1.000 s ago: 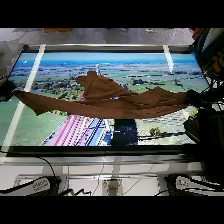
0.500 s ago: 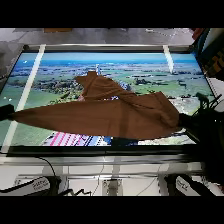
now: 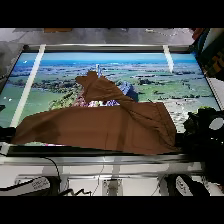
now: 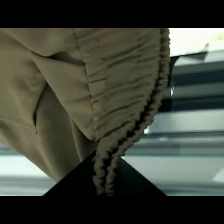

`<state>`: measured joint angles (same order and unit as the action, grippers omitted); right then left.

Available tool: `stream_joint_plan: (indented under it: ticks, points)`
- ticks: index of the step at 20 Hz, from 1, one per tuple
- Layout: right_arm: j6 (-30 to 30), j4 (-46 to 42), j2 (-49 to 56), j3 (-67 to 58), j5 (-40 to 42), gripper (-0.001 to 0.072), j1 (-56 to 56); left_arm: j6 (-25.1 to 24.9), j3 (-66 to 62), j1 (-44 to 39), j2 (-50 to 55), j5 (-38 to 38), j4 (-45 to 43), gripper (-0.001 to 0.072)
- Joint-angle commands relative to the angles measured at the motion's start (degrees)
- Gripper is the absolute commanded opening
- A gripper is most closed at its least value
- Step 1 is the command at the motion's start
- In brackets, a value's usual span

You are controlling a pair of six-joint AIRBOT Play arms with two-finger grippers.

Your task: Fold the clothes and pants, and hang the long-sleeved shirts on hangers.

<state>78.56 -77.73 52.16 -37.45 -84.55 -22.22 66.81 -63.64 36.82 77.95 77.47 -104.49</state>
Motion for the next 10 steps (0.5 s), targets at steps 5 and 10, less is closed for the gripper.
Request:
stream_joint_plan:
  ticks: [5, 10]
  points:
    - [-0.22, -0.74, -0.37, 0.48, -5.27, 0.0037, 0.07, -0.37, 1.27, 1.62, 0.94, -5.20, -13.77, 0.0014]
    - [-0.22, -0.68, -0.37, 0.48, -1.22, 0.0651, 0.07, 0.02, 1.31, 1.86, 0.94, -6.91, -12.61, 0.0720]
